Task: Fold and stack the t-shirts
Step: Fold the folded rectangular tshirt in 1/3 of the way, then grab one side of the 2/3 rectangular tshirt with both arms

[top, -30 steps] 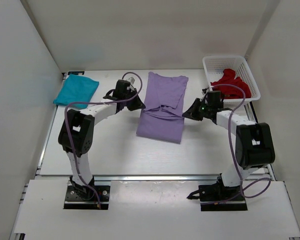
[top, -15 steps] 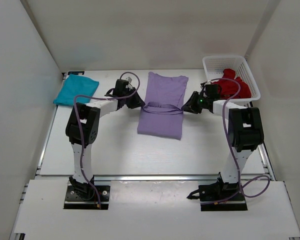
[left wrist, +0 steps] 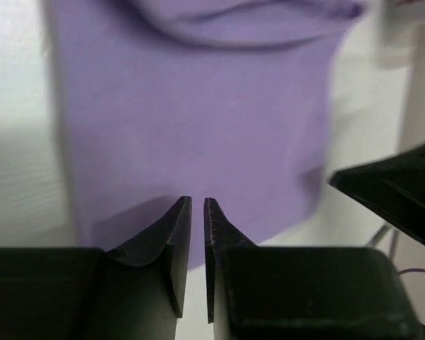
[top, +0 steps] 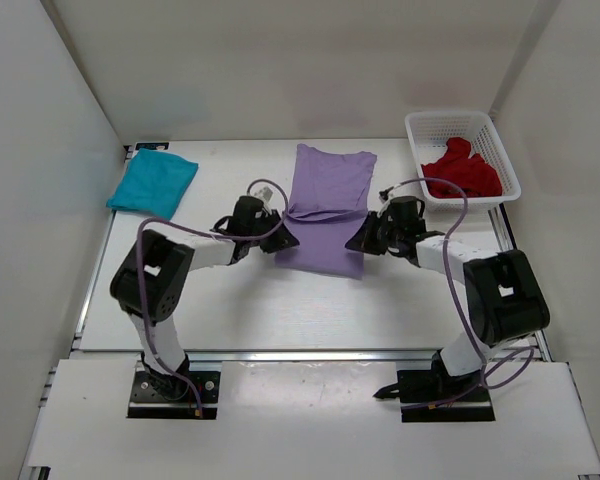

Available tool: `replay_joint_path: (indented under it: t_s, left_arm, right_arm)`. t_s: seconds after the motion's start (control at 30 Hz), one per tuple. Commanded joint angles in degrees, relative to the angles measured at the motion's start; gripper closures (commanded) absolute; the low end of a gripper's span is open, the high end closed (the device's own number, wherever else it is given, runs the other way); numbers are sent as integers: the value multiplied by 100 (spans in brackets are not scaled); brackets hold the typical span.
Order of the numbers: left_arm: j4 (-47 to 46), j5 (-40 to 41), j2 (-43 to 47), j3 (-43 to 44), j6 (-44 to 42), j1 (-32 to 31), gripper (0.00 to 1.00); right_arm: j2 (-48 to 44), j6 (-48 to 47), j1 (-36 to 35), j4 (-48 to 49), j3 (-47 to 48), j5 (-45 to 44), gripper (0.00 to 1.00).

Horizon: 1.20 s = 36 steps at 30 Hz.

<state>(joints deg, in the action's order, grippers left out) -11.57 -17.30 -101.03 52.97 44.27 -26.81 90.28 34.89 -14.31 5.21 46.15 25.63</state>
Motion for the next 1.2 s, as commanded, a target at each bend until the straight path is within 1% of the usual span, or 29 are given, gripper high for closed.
replay_joint_path:
  t_s: [0.0,0.1,0.13,0.17,0.23,0.3,0.33,0.37,0.43,0.5,0.53,0.57,0.63,0.67,0.73,0.8,0.87,0.9,0.97,1.03,1.07,1.1,1.13,1.17]
  left_arm:
    - [14,-98,-407,-138,-6,-9,76]
    - [-282,-186,-400,-820,125,-35,79]
    - [-362,-151,-295,-928,160,8,80]
    - [-459,-99,-137,-1259,152,-26,80]
    - [-574,77,144,-1683,213,-114,80]
    - [-740,304,740,-2454,240,-228,82]
    - [-767,419,1056,-2580,275,-298,82]
    - [-811,446,1207,-2912,319,-360,81]
    - [-751,499,1786,-3449,310,-430,81]
    - [-733,473,2243,-3731,284,-396,79]
    - [-550,430,2533,-3820,214,-361,78]
    - [-417,447,2675,-3768,100,-256,77]
    - [-40,482,3184,-3646,38,-132,75]
    - [32,525,3465,-3558,12,-62,75]
    - [234,692,3756,-3417,3,-87,73]
    - [278,667,3863,-3346,11,-70,73]
    - [375,518,3802,-3275,-23,-140,70]
    - [523,526,3802,-3232,-137,-210,67]
    - [779,648,3784,-3258,-322,-307,63]
    - [998,823,3959,-3494,-393,-404,58]
    - [1017,929,4047,-3556,-428,-413,57]
    - [1060,956,4074,-3705,-454,-465,53]
    - [1130,1017,4065,-3741,-481,-518,50]
    - [1114,1062,3996,-3802,-481,-492,47]
  right_arm:
    - [113,-9,-151,252,-281,-154,100]
    - [218,-44,-213,358,-580,-190,100]
    - [227,-53,-213,305,-668,-181,100]
    - [209,-96,-257,218,-738,-251,100]
    - [87,-62,-336,269,-1150,-356,100]
    - [-228,78,-511,436,-1624,-339,100]
    - [-335,96,-564,524,-1897,-313,100]
    - [-518,114,-608,525,-2195,-321,99]
    - [-896,175,-827,472,-2460,-409,100]
    - [-1169,158,-907,367,-2611,-375,100]
    - [-1371,123,-925,314,-2646,-392,100]
    - [-1451,132,-960,174,-2585,-435,100]
    - [-1854,88,-995,7,-2445,-488,99]
    - [-1908,62,-1030,-90,-2340,-532,99]
    - [-2110,9,-1030,-126,-2129,-576,99]
    - [-2041,-18,-961,-82,-1970,-411,100]
    - [-1927,-18,-1030,-12,-1978,-348,100]
    - [-1892,-18,-1056,-3,-1961,-278,100]
    - [-1917,-26,-1223,-99,-2022,-435,99]
    - [-2136,-79,-1320,-353,-2162,-637,92]
    - [-2233,-88,-1320,-406,-2259,-795,86]
    - [-2417,-88,-1286,-468,-2399,-874,79]
    - [-2593,-71,-1233,-503,-2470,-962,73]
    - [-2760,-53,-1215,-521,-2575,-989,71]
